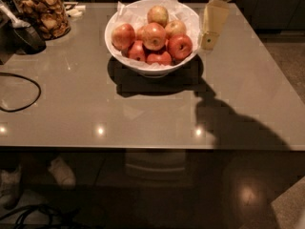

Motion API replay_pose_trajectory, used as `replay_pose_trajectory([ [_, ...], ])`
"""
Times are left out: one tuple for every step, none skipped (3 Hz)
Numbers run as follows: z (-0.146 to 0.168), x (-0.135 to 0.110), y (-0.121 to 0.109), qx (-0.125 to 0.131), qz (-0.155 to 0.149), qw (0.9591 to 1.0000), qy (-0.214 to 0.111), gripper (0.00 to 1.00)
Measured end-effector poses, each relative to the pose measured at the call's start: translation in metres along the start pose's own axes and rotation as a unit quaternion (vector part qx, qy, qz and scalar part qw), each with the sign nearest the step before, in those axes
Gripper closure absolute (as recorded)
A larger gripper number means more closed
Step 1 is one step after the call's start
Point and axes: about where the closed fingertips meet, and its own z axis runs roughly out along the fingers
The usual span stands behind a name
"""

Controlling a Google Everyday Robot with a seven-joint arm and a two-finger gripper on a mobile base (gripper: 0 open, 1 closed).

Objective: Pick apple from white bowl

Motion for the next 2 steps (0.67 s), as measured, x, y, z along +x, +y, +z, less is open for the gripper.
replay_pose_trajectory([
  [0.005,-0.021,-0.019,0.004,-0.024,0.9997,-0.004,0.0],
  [0.008,-0.036,-0.035,0.008,-0.041,0.9991,-0.005,0.0],
])
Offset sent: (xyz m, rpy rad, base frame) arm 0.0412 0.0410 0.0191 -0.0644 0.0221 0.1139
